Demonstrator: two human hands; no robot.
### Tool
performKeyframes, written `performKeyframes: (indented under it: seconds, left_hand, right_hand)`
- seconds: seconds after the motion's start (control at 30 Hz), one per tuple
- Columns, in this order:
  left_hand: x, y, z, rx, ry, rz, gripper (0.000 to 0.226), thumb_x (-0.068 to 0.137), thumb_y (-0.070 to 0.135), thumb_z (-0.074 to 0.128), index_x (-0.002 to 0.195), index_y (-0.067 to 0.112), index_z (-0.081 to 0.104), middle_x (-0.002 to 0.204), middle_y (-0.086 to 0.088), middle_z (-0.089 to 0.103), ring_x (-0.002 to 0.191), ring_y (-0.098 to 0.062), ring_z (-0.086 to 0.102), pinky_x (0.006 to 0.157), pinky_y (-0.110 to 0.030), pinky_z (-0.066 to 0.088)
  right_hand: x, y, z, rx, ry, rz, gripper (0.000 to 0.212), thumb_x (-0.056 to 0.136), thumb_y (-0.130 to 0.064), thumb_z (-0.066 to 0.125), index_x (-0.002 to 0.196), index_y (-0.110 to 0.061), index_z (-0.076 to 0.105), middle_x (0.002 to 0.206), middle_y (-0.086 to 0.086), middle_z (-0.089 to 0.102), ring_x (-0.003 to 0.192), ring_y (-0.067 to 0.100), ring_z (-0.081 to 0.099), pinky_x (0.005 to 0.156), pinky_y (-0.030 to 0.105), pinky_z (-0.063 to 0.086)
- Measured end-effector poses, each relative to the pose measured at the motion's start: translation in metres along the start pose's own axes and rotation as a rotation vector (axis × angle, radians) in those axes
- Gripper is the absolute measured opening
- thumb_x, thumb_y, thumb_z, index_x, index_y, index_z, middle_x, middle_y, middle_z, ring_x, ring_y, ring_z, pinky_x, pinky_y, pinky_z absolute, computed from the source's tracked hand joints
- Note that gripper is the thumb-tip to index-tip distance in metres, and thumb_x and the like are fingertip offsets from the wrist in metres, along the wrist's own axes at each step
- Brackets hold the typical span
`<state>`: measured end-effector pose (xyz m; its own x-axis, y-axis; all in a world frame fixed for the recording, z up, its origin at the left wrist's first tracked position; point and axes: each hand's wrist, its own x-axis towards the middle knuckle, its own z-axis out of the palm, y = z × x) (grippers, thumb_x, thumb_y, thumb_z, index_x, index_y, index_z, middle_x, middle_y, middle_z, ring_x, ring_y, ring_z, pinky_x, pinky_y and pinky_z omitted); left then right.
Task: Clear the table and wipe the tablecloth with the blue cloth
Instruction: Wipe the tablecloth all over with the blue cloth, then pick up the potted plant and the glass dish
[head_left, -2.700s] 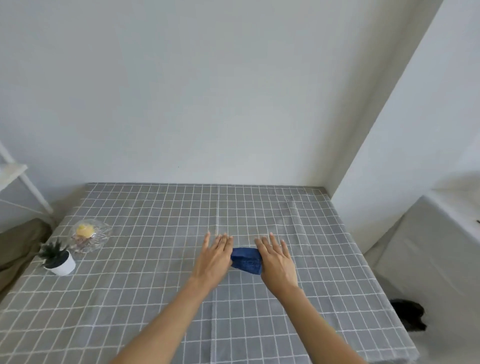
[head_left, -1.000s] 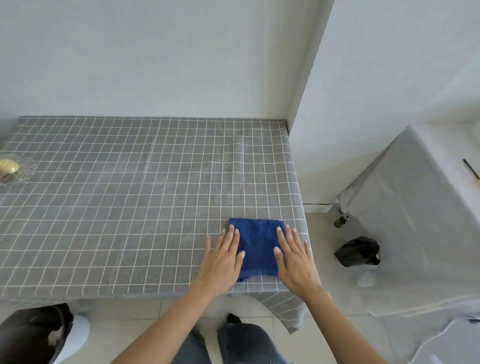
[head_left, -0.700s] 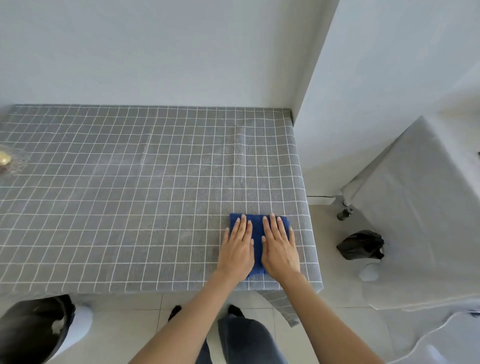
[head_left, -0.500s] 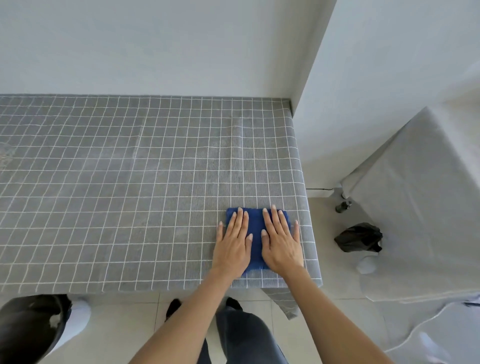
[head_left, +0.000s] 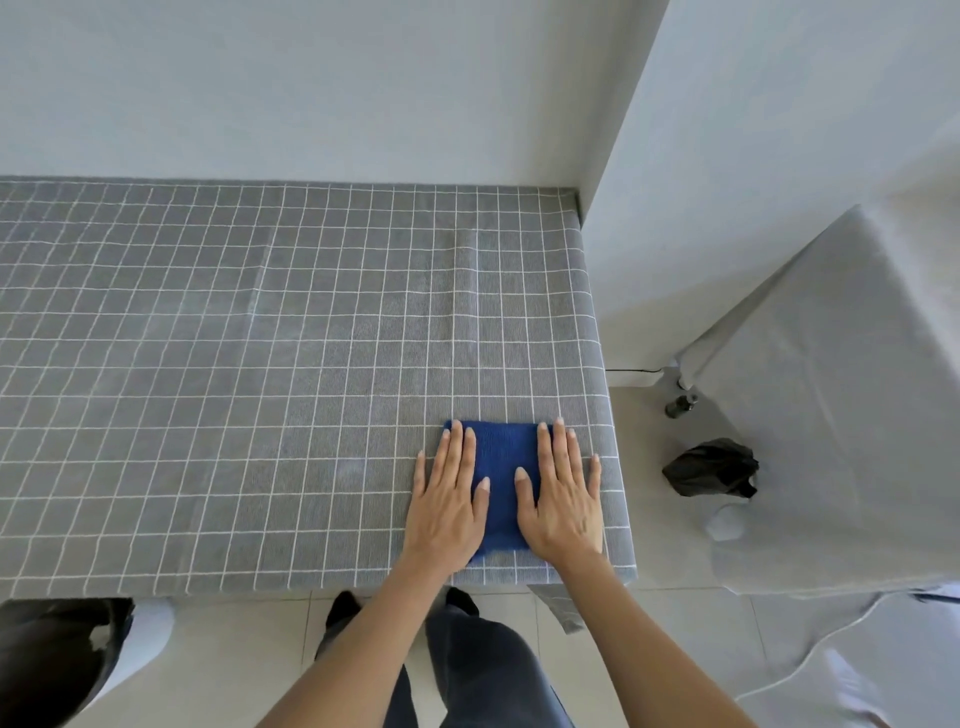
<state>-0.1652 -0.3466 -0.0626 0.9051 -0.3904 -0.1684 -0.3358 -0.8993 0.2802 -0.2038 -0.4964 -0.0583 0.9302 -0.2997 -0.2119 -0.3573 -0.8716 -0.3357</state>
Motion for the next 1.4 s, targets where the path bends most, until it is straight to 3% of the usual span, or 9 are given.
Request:
performKeyframes:
  seconds: [0.13,0.27,0.4,0.47,0.57,0.67,0.8,1.07,1.4]
  left_hand:
    - [0.001,0.002,-0.005,0.022,-0.052,0.001,0.065,0.092,0.044,-0.006,0.149,0.013,-0.013,0.156,-0.001,-0.021,0.144,-0.017,-0.018,0.116,-0.040,-0.012]
    - [0.003,-0.002,-0.012,0.014,-0.105,0.022,0.068,0.086,0.048,-0.016,0.146,0.017,-0.021,0.153,0.003,-0.028,0.141,-0.013,-0.024,0.116,-0.041,-0.014]
    - [0.011,-0.019,-0.033,-0.016,-0.129,0.022,0.074,0.080,0.051,-0.020,0.147,0.020,-0.017,0.152,0.006,-0.027,0.139,-0.009,-0.025,0.118,-0.042,-0.009]
    - [0.019,-0.029,-0.048,-0.004,-0.135,0.017,0.074,0.084,0.052,-0.017,0.149,0.018,-0.011,0.154,0.004,-0.022,0.141,-0.010,-0.020,0.116,-0.039,-0.010]
    - [0.033,-0.042,-0.073,0.014,-0.153,0.007,0.058,0.101,0.042,0.006,0.151,0.013,0.000,0.159,-0.004,-0.009,0.146,-0.018,-0.008,0.117,-0.040,-0.004]
    - [0.047,-0.053,-0.098,0.093,-0.186,-0.025,0.056,0.103,0.037,0.012,0.151,0.011,0.003,0.159,-0.009,-0.007,0.147,-0.021,-0.006,0.119,-0.045,0.002]
    - [0.056,-0.066,-0.134,0.191,-0.237,-0.102,0.057,0.103,0.038,0.014,0.152,0.010,0.003,0.160,-0.009,-0.006,0.147,-0.023,-0.005,0.118,-0.048,0.003]
    - [0.053,-0.093,-0.191,0.227,-0.179,-0.103,0.058,0.103,0.039,0.014,0.152,0.010,0.000,0.159,-0.009,-0.009,0.147,-0.022,-0.005,0.118,-0.049,0.002]
    - [0.013,-0.200,-0.248,0.211,-0.121,-0.135,0.057,0.103,0.037,0.015,0.152,0.010,0.000,0.160,-0.008,-0.008,0.147,-0.021,-0.005,0.117,-0.050,0.002]
  right_hand:
    - [0.002,0.000,-0.001,-0.022,-0.028,0.004,0.069,0.091,-0.054,0.003,0.151,-0.024,-0.009,0.157,-0.007,-0.018,0.144,0.009,-0.018,0.115,0.038,-0.018]
    - [0.005,0.001,-0.007,-0.017,-0.091,-0.008,0.073,0.087,-0.057,-0.003,0.152,-0.024,-0.009,0.158,-0.007,-0.018,0.143,0.009,-0.021,0.116,0.040,-0.016]
    - [0.011,0.004,-0.027,0.011,-0.109,0.000,0.060,0.099,-0.048,0.010,0.153,-0.026,-0.002,0.160,-0.005,-0.010,0.144,0.010,-0.018,0.117,0.039,-0.013]
    - [0.019,0.006,-0.041,0.022,-0.100,0.049,0.056,0.102,-0.043,0.013,0.154,-0.024,0.004,0.161,-0.001,-0.007,0.146,0.015,-0.015,0.117,0.040,-0.010]
    - [0.034,0.004,-0.063,0.051,-0.096,0.128,0.055,0.102,-0.041,0.012,0.152,-0.019,0.018,0.161,0.006,0.001,0.147,0.020,-0.009,0.119,0.046,-0.003]
    - [0.049,-0.009,-0.088,-0.009,-0.128,0.102,0.055,0.102,-0.040,0.015,0.152,-0.015,0.016,0.161,0.008,0.005,0.147,0.023,-0.005,0.118,0.046,0.000]
    - [0.062,-0.040,-0.117,-0.084,-0.120,0.013,0.055,0.103,-0.040,0.017,0.152,-0.014,0.015,0.160,0.009,0.008,0.147,0.025,-0.003,0.117,0.047,0.002]
    - [0.066,-0.113,-0.134,-0.138,-0.119,-0.063,0.056,0.103,-0.040,0.016,0.153,-0.015,0.011,0.160,0.010,0.005,0.147,0.026,-0.005,0.118,0.050,0.001]
    - [0.046,-0.236,-0.102,-0.205,-0.103,-0.134,0.056,0.103,-0.041,0.016,0.153,-0.017,0.010,0.160,0.009,0.006,0.148,0.026,-0.003,0.117,0.050,0.001]
